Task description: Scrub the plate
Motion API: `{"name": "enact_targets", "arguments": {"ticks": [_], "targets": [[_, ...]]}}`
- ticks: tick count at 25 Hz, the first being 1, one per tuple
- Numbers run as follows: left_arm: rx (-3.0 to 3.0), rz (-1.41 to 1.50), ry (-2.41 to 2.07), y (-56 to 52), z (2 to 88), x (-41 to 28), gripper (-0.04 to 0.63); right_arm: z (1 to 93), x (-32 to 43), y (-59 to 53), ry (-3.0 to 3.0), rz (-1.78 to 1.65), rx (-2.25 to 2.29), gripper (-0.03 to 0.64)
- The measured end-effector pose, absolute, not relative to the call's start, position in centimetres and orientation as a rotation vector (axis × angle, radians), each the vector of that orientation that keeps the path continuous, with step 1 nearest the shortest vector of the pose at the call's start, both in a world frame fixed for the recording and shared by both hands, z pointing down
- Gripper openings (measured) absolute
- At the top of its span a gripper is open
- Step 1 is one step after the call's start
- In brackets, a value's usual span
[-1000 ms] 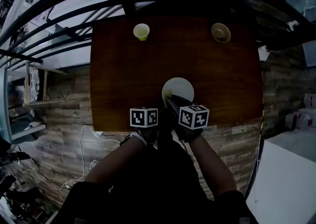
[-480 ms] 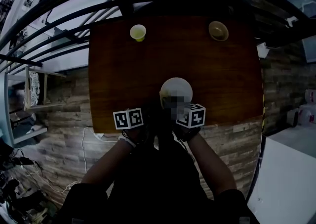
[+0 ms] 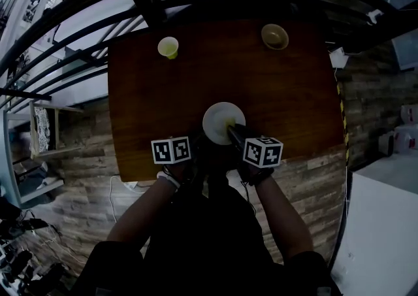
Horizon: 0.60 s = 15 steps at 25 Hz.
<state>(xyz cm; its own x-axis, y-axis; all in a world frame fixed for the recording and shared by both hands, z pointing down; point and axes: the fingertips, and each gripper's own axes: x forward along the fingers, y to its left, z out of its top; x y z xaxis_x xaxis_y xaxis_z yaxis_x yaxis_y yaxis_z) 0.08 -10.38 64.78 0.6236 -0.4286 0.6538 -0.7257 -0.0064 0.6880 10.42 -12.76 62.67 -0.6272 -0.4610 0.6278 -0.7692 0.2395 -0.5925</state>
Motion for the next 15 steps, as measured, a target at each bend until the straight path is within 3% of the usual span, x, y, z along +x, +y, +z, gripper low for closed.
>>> {"name": "enact_targets", "arguments": {"ticks": [9,15], "targets": [[1.596,0.274,-0.901,-11.3,66.0,0.9,0.089,62.1,14.6,-13.5,-2.162,1.386,1.291,0.117],[1.576,0.251,-0.878,-10.8,66.0,1.6,0.091,61.3,12.6,-12.3,-2.198,1.375,1.227,0.117]]}}
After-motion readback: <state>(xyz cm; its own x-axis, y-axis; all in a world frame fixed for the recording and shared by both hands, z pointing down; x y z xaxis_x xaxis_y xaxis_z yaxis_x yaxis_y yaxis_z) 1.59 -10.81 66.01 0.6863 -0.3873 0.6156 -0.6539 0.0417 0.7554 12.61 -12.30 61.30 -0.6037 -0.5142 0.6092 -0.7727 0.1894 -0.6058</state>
